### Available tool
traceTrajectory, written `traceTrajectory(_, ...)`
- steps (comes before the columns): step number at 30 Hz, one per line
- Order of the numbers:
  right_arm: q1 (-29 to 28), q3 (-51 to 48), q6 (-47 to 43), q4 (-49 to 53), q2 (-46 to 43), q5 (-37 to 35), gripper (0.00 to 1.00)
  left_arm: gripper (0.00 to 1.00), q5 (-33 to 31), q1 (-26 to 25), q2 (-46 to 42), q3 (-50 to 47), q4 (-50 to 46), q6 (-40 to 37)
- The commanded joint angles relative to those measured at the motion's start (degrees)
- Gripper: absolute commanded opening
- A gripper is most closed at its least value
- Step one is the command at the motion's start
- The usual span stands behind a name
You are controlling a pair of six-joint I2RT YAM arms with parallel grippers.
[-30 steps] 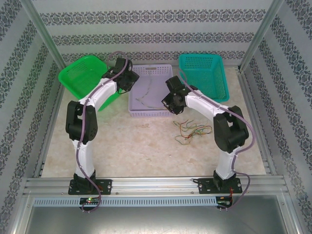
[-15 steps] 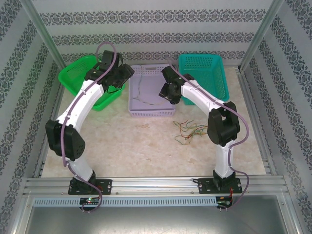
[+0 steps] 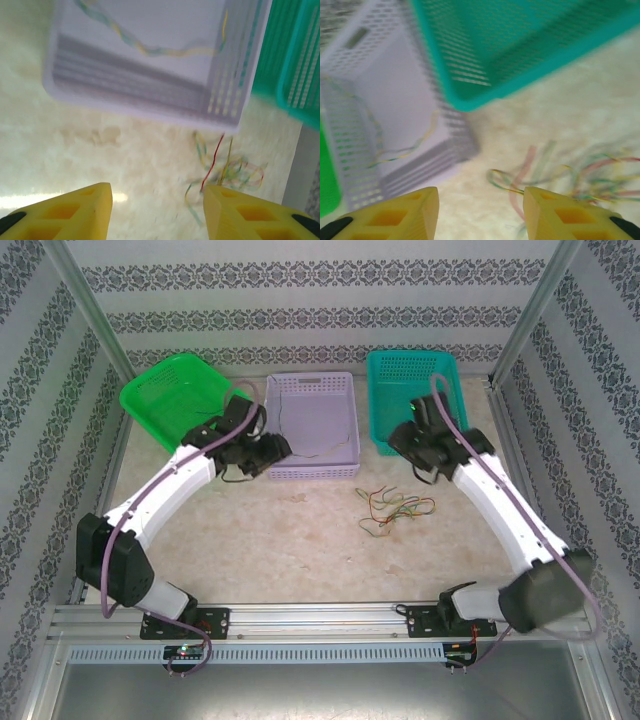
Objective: Untangle the cables
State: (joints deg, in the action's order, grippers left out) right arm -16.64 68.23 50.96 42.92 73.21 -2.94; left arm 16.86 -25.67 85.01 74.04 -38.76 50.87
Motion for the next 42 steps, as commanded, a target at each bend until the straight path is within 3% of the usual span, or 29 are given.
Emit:
traceTrajectory(1,3.56,-11.85,1.54,1.33,-4.63,4.16,0.48,0.51,3.06,-4.54,-3.22,-4.93,4.66,-3.34)
traceTrajectory(9,8.47,-28.84,9.04,-8.59,-7.92,13.69,0.52,0.46,3.27,-10.86,-3.06,-12.90,11.23,-3.07)
traceTrajectory(13,8.39,-28.10,8.22,-10.09,-4.94,14.28,0.51,0.44,-7.51,-10.47,-7.37,-11.07,4.50,-2.80)
traceTrajectory(16,6.80,-26.04,6.09,-9.11,-3.59,12.02,0.51,0.43,-11.10,-5.80,-11.18,-9.93,-0.99,-1.25)
traceTrajectory(21,5.70,-26.40,5.55,-8.83,-0.92,9.75,0.53,0.46,-13.10,7.52,-15.15,-6.69,-12.12,1.95)
traceTrajectory(25,5.48,-27.79,6.34,-10.99,0.54,9.77,0.56,0.47,-8.37,15.55,-14.98,-5.09,-11.12,1.47)
traceTrajectory(28,5.56,-27.57,5.69,-12.34,2.54,9.61,0.56,0.47,-6.01,18.23,-12.79,-3.66,-10.73,1.08)
traceTrajectory(34,6.05,-25.57,3.60,-14.29,9.07,8.87,0.54,0.43,-1.55,18.38,-8.55,-2.04,-8.11,0.55)
traceTrajectory(38,6.82,-24.25,3.00,-15.66,13.43,8.98,0.46,0.41,1.27,17.32,-7.34,-2.58,-6.24,-0.02)
traceTrajectory(42,6.99,-23.34,3.39,-16.64,15.64,9.83,0.25,0.40,2.46,14.64,-7.19,-3.76,-4.98,0.20)
